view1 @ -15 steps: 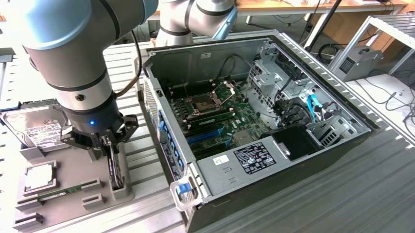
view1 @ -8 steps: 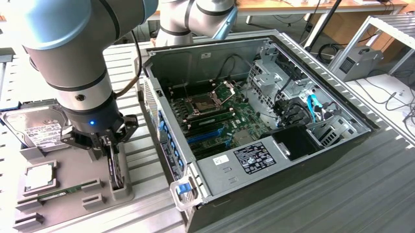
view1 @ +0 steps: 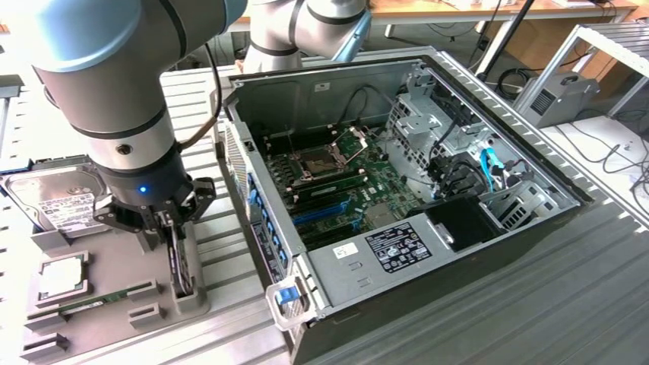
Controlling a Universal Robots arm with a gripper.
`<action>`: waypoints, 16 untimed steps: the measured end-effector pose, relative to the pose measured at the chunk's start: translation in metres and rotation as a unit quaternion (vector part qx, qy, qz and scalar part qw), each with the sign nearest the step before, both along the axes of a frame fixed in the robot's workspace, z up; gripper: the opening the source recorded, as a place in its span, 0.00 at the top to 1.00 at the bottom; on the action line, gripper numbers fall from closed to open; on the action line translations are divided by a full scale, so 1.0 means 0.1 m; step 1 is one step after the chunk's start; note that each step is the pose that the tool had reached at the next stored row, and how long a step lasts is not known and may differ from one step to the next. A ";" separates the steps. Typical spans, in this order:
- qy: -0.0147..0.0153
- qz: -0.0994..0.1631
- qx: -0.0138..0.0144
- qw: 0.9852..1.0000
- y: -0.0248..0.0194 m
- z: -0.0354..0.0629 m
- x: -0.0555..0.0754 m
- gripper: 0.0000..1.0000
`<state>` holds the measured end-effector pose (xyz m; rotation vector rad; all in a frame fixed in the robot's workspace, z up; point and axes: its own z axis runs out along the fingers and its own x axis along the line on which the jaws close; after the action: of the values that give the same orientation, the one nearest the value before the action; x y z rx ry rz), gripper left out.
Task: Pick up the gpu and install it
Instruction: 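Pick up the gpu and move the gpu toward the slot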
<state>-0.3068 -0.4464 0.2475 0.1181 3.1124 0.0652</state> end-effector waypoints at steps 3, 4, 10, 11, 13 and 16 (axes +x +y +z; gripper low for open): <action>0.000 0.000 0.000 1.000 0.000 0.033 0.00 0.73; 0.000 0.000 0.000 1.000 0.000 0.042 0.00 0.73; 0.000 0.000 0.000 1.000 0.000 0.081 0.00 0.73; 0.000 0.000 0.000 1.000 0.000 0.087 0.00 0.73; 0.000 0.000 0.000 1.000 0.000 0.096 0.00 0.73; 0.000 0.000 0.000 1.000 0.000 0.111 0.00 0.73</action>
<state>-0.3068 -0.4464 0.2585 0.1181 3.1125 0.0651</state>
